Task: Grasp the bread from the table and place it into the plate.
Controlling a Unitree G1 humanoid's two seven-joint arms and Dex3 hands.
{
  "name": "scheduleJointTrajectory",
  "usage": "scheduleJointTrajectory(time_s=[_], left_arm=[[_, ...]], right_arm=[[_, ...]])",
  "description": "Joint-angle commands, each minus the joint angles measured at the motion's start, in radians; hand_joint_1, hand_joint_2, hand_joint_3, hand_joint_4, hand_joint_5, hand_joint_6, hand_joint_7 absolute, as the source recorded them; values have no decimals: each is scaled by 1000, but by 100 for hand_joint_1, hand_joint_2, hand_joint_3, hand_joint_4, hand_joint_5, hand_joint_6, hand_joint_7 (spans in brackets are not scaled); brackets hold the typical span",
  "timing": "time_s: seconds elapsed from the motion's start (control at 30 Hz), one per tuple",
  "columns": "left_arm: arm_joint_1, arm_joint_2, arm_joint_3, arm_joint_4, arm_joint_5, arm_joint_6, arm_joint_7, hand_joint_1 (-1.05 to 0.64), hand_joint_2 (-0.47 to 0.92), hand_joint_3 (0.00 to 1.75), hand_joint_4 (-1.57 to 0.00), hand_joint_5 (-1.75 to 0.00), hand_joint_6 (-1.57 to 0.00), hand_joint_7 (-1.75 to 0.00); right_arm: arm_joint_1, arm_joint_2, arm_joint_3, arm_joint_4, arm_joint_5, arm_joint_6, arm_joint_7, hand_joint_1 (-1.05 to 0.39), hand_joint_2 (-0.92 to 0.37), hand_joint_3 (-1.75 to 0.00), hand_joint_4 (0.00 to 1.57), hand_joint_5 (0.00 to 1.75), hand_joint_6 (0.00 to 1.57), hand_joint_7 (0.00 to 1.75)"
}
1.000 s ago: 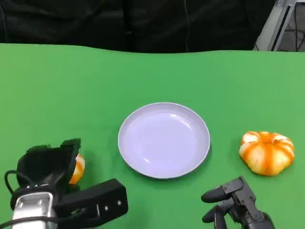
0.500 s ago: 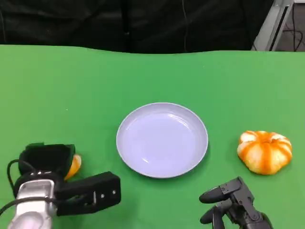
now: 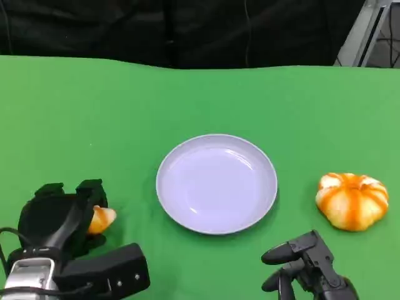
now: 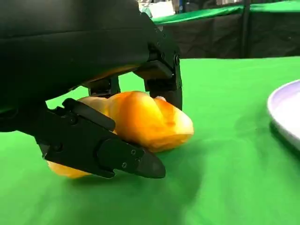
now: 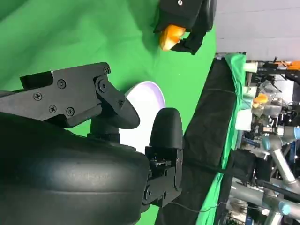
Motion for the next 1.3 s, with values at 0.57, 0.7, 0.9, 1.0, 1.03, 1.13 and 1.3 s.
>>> scheduleJointTrajectory(time_s=[0.57, 0.7, 0.9, 1.0, 1.03, 1.13, 1.3], left_arm=[[-38, 36, 0, -60, 11, -183, 134, -25, 53, 108, -82, -175, -61, -175], [-46, 35, -6, -61, 16, -187, 132, -24, 53, 110, -83, -175, -61, -175], [-49, 31, -11, -56, 26, -220, 175, -24, 51, 110, -84, -175, -61, -175], [-58, -7, -32, -68, 30, -237, 197, -23, 50, 111, -85, -175, -62, -175], [-66, -22, -41, -65, 30, -250, 214, -22, 47, 116, -87, -175, -63, -175], [-90, -42, -56, -50, 44, -262, 249, -23, 43, 125, -89, -175, -63, -175], [-161, -92, -83, 2, 53, -273, 273, -23, 44, 125, -90, -175, -64, -174]], right_arm=[[2, 4, 0, -9, -5, 9, -17, -9, -92, -99, 13, 175, 0, 175], [0, 1, 0, -5, -12, 3, -23, -7, -92, -99, 13, 175, 0, 175], [10, 2, 4, -24, -7, 15, -20, -7, -92, -98, 12, 175, 0, 175], [15, -8, 3, -31, -6, 12, -13, -7, -92, -100, 12, 175, 0, 175], [16, -11, 3, -32, -7, 10, -11, -7, -92, -100, 12, 175, 0, 175], [17, -11, 2, -31, -5, 8, -10, -7, -92, -100, 12, 175, 0, 175], [13, -13, 1, -23, 1, 4, -6, -6, -92, -100, 12, 175, 0, 175]])
